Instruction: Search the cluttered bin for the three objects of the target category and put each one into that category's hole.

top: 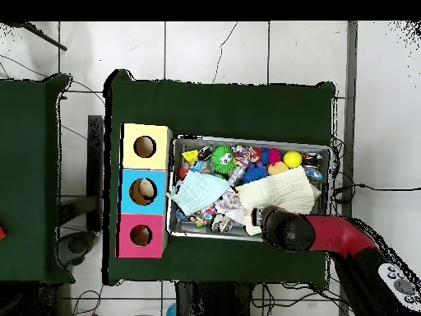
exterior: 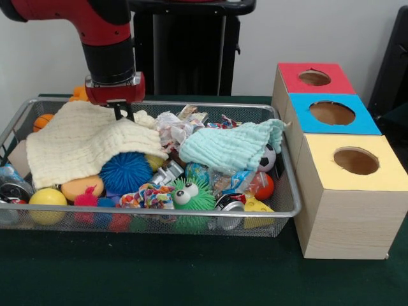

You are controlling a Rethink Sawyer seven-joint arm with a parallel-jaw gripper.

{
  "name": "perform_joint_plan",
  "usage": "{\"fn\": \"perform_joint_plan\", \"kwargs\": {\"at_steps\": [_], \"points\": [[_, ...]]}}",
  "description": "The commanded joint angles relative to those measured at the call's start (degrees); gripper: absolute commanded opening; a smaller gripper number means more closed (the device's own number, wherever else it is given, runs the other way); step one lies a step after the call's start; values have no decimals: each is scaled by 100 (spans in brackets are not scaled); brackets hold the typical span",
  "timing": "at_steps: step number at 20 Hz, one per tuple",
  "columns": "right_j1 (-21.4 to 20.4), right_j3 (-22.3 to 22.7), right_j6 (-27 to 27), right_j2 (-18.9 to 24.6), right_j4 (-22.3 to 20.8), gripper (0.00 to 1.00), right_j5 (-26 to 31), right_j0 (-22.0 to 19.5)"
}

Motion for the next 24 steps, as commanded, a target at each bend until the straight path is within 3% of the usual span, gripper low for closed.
{"fn": "perform_joint_plan", "kwargs": {"at_steps": [1,7,12,14,24], "points": [[166,-524,94,-89,-303,0,-228,118],[-74,-387,256,-114,-221,0,-262,217],[-1334,182,441,-96,323,0,459,604],[-1646,283,540,-161,560,0,753,780],[-2290,304,440,-417,1123,0,1415,1343]]}}
